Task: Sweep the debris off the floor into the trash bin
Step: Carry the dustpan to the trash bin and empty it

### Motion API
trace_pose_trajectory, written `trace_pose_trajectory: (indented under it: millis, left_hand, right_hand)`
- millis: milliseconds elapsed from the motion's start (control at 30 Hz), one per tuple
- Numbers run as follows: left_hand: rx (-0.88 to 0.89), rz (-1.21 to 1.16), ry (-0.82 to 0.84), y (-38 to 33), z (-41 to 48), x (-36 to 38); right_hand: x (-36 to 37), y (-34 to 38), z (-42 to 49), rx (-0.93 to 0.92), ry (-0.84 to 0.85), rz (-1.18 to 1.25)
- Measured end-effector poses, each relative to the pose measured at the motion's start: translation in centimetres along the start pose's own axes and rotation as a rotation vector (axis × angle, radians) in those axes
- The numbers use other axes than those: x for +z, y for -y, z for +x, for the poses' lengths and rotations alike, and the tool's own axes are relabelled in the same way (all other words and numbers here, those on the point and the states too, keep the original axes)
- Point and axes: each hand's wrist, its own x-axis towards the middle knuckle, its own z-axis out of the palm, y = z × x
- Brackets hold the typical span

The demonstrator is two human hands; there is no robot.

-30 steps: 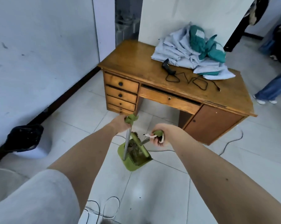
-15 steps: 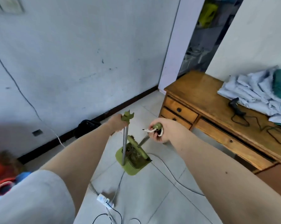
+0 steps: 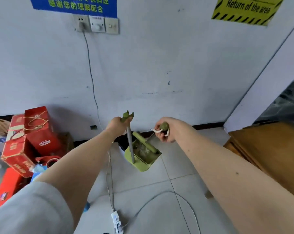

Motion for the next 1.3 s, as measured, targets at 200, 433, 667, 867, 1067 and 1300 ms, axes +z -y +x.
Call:
trace_pose_trajectory:
  millis: [200,433,667,867,1067,1300]
  left_hand:
    - [-0.147,-0.178,-0.135,1.4,1.4,0.7]
    - [-0.251,-0.298,-0.232,2.6,4.0,1.1]
    - [-0.382,-0.424,-0.257,4.4,7.5,1.6]
    - [-0.456,-0.493,-0.283,4.5,9.5,1.6]
    - [-0.575,-0.599,-0.317,4.8,11.0,1.0]
    - [-0.718,-0.84,-0.356,5.3,12.5,-0.3]
  right_hand:
    - [0.1,3.1,1.6,0.018,0.002,-0.208]
    - [-0.4,6.0,3.6,0.03,-0.018,-0.289]
    - [0.0,7.9,6.5,0.041,-0.118,-0.298]
    - [0.0,9.7,7.4,0.002,-0.155,-0.294]
    - [-1.2,12.3,8.4,-0.054,-0.152,-0.188]
    - [-1.7,14.5,9.4,-0.049,-0.136,-0.203]
